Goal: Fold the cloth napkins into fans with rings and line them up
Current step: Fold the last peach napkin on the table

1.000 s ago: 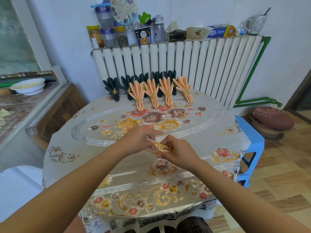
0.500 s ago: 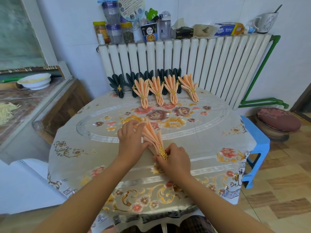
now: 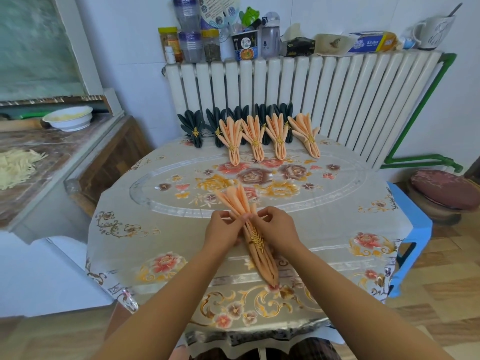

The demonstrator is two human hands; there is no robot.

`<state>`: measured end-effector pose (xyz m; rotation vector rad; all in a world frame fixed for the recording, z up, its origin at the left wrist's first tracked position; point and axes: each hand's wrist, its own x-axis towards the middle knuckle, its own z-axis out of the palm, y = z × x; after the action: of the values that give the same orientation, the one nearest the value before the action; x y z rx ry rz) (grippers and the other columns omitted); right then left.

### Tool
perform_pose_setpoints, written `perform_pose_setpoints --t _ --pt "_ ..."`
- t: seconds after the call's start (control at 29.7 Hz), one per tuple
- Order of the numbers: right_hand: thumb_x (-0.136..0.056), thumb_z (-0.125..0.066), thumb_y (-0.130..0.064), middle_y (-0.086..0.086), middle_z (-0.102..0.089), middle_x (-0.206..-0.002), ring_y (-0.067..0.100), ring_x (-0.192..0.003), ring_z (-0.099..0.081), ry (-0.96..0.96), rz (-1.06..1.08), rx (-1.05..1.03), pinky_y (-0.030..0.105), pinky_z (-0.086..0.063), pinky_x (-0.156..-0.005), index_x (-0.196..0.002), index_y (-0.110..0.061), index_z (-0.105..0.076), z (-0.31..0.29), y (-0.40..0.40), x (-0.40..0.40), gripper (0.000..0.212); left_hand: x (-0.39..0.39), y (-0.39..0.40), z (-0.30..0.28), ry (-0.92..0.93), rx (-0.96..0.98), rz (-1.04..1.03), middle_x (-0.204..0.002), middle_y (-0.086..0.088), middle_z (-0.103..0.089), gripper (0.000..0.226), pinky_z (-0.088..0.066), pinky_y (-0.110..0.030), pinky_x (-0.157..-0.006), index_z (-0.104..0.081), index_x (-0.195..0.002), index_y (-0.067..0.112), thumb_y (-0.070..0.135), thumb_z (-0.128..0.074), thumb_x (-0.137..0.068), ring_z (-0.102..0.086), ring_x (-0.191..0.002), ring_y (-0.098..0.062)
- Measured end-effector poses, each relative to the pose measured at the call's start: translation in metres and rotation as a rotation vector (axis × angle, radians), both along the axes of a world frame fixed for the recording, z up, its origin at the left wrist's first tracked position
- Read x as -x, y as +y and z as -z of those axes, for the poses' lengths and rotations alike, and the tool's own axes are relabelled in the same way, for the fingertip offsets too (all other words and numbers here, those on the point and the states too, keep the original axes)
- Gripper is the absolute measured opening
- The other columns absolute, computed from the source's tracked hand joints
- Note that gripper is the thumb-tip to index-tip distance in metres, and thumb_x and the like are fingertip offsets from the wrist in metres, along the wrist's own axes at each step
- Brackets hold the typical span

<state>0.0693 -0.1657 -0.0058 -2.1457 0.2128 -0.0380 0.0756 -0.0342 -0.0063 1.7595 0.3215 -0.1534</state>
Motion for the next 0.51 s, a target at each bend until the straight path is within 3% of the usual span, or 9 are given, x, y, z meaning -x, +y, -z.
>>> perform_pose_setpoints --t 0.1,0.24,0.37,0.47,0.51 --pt "-0.090 -0.059 -0.034 -0.001 -0.066 -0.080 0.012 -0.069 -0.064 0.032 0.049 -0.020 0.031 -0.057 -0.066 -0.091 -0.015 -0.063 0.001 0.001 -0.008 0.020 -0.006 -0.001 0.001 -0.025 -0.002 -0.002 -0.098 -0.008 -0.067 0.026 -0.058 -0.031 -0.065 -0.055 -0.114 0.012 0.022 -0.063 -0.092 -0.069 -0.080 -0.022" --pt "-0.088 -0.050 -0.024 0.012 -0.068 -0.085 0.025 -0.072 -0.068 0.135 0.141 -0.127 0.046 -0.058 -0.070 -0.096 -0.008 -0.055 0.011 -0.003 -0.011 0.019 -0.010 0.006 0.006 -0.023 -0.012 -0.043 -0.108 -0.008 -0.065 0.028 -0.056 -0.039 -0.081 -0.057 -0.121 0.013 0.023 -0.056 -0.095 -0.065 -0.092 -0.024" --pt "-0.091 -0.051 -0.033 0.001 -0.062 -0.087 0.019 -0.075 -0.065 0.070 0.077 -0.119 0.038 -0.058 -0.071 -0.127 -0.021 -0.044 0.005 0.001 -0.015 0.039 -0.013 0.005 0.002 -0.071 -0.045 -0.022 -0.106 0.001 -0.060 0.024 -0.049 -0.032 -0.082 -0.056 -0.116 0.017 0.031 -0.050 -0.098 -0.060 -0.101 -0.020" --pt "-0.088 -0.054 -0.051 0.004 -0.060 -0.110 0.014 -0.081 -0.061 -0.001 0.054 0.006 0.029 -0.052 -0.072 -0.121 -0.023 -0.057 0.001 0.007 -0.027 0.044 -0.019 0.002 0.001 -0.096 -0.090 -0.040 -0.101 0.000 -0.064 0.024 -0.049 -0.030 -0.080 -0.060 -0.107 0.014 0.034 -0.050 -0.098 -0.061 -0.095 -0.017" --pt "-0.087 -0.054 -0.052 0.002 -0.060 -0.110 0.012 -0.079 -0.060 -0.010 0.061 0.021 0.028 -0.050 -0.070 -0.116 -0.024 -0.060 -0.001 0.008 -0.030 0.041 -0.022 0.002 0.001 -0.105 -0.120 -0.041 -0.098 -0.001 -0.064 0.027 -0.047 -0.028 -0.074 -0.062 -0.104 0.012 0.036 -0.050 -0.098 -0.061 -0.091 -0.016"
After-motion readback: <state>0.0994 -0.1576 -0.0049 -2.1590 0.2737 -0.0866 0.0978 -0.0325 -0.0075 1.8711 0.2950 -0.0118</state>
